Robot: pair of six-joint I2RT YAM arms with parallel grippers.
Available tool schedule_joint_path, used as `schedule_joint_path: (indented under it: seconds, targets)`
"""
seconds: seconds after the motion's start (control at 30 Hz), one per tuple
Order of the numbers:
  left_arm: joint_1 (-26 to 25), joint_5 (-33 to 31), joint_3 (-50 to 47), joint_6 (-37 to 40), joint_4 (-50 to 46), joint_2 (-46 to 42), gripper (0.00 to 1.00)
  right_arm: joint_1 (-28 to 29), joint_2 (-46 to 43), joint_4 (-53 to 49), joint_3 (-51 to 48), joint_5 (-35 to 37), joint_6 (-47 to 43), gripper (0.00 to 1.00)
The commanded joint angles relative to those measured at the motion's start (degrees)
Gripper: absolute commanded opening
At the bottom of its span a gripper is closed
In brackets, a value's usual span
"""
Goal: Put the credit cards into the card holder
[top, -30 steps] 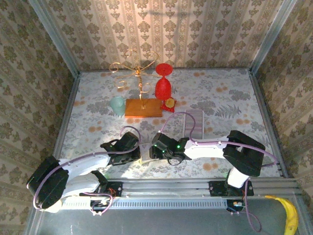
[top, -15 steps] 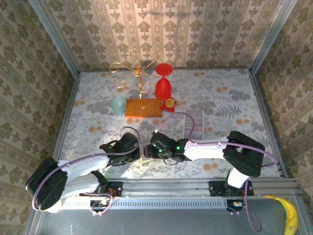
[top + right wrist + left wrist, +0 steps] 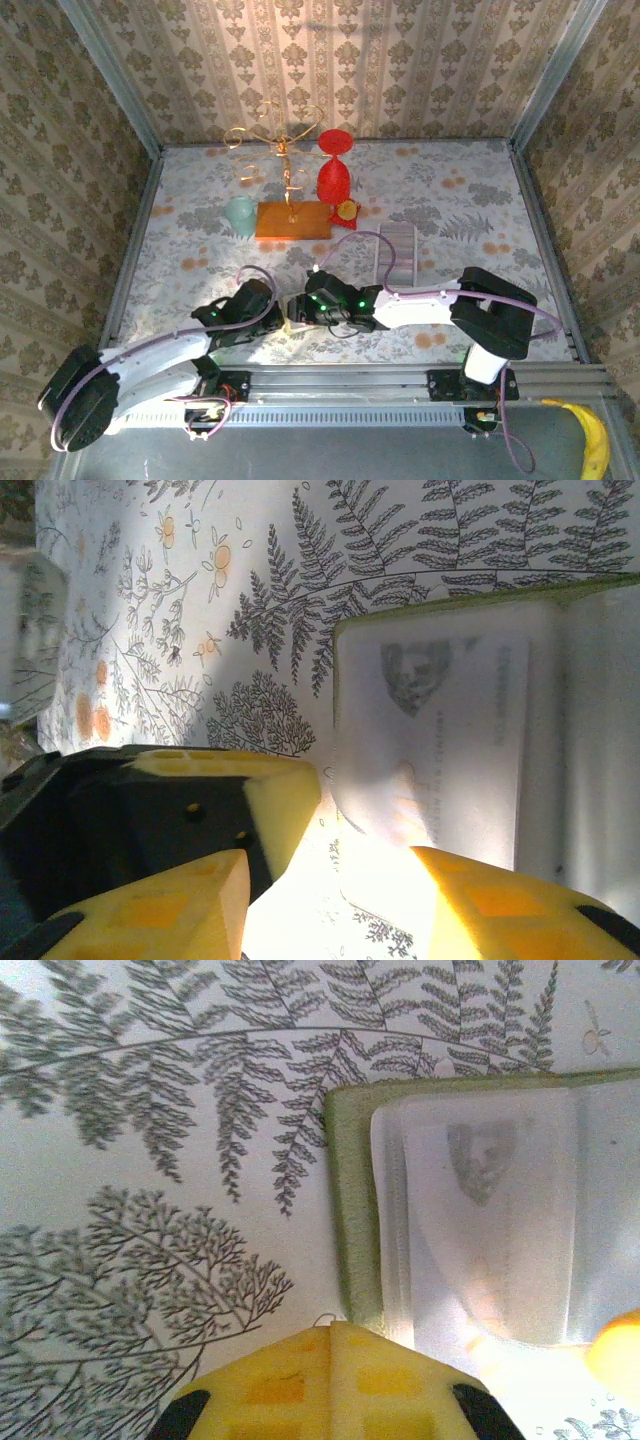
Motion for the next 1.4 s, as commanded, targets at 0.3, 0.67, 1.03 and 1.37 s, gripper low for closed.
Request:
schedule_joint_path:
  seconds: [0.3,0.67,1.03,1.37]
  targets:
    - [1.60,-9.70,1.05,-3.75,-19.23,-19.68,0.01,0.73,-1.22,16.51,-0.83,-8.56,0.92,0.34]
    - [2.21,-3.91,3.67,0.23,-12.47,-16.71,0.13,-5.32,-29.93,-26.28,3.01,3.13,-55.07,0.39]
    - [2.08,0.39,5.68,3.99,-4.85,-7.81,0.25,-16.60,-46.12,-47.42,-6.80,9.36,-114.43,0.52]
    - [1.94,1.76,4.14,3.70,-3.33,-7.67,0.27,-22.13,-39.05,-38.56,-11.29,14.37,-119.93,0.76]
